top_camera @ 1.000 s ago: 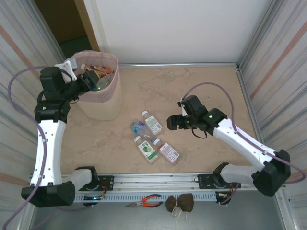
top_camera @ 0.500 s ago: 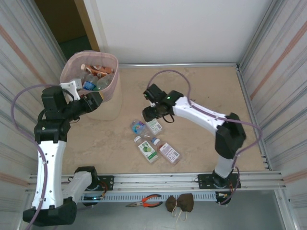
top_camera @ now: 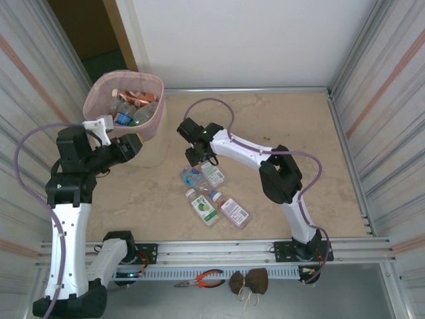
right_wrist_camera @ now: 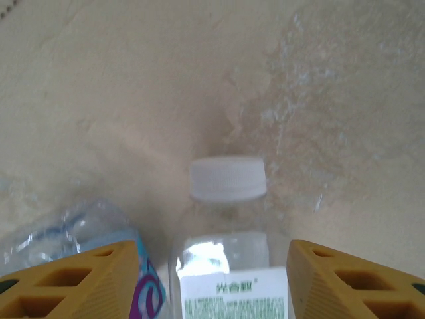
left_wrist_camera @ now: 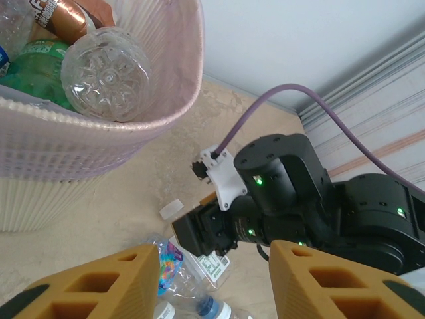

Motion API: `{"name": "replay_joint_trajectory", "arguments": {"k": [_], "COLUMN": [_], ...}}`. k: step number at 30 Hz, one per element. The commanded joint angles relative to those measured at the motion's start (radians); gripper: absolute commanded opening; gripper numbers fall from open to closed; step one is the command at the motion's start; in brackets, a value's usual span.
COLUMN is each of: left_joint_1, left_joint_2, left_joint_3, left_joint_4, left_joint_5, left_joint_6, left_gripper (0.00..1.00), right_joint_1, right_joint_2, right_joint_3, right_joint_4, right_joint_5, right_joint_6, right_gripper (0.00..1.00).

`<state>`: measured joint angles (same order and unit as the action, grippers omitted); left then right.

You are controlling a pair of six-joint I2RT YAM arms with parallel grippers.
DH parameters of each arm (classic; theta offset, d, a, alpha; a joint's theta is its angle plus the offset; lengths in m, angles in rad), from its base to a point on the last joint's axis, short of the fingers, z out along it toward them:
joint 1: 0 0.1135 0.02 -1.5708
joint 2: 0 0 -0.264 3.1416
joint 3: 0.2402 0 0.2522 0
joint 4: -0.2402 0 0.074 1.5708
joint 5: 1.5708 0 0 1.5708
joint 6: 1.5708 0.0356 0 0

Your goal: Put the plastic bottles in the bin

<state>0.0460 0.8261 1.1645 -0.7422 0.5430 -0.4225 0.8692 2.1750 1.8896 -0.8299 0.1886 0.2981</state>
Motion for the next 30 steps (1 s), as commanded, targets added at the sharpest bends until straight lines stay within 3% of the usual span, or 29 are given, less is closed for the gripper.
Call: {"name": "replay_joint_trajectory", "arguments": {"k": [1,9,19,30], "left_joint_1": [0.005,0.005,0.005,0.005], "left_joint_2": [-0.012,-0.012,-0.006,-0.002], "left_joint_3": [-0.01,-0.025,-0.045,-0.058], "left_joint_4": [-0.013,-0.003,0.025,0.044], "left_joint_5": [0.025,0.025,0.038,0.038], "left_joint_6": [0.004,0.004,-0.012,-0.022], "left_gripper": [0.47,0.47,0.47,0.47], "right_joint_1": [-0.018,-0.048,-0.057,-0.081], "right_joint_2": [0.056,0.178,0.26,0.263], "right_joint_3": [0.082,0.216,0.25,0.249], "right_joint_4": [-0.026,-0.087,-0.113,-0.136], "right_joint_5": [0.027,-0.006,-0.056,-0.041], "right_joint_6": [-0.023,-0.028,-0.027,-0.022], "right_gripper": [0.59,0.59,0.58,0.42]}}
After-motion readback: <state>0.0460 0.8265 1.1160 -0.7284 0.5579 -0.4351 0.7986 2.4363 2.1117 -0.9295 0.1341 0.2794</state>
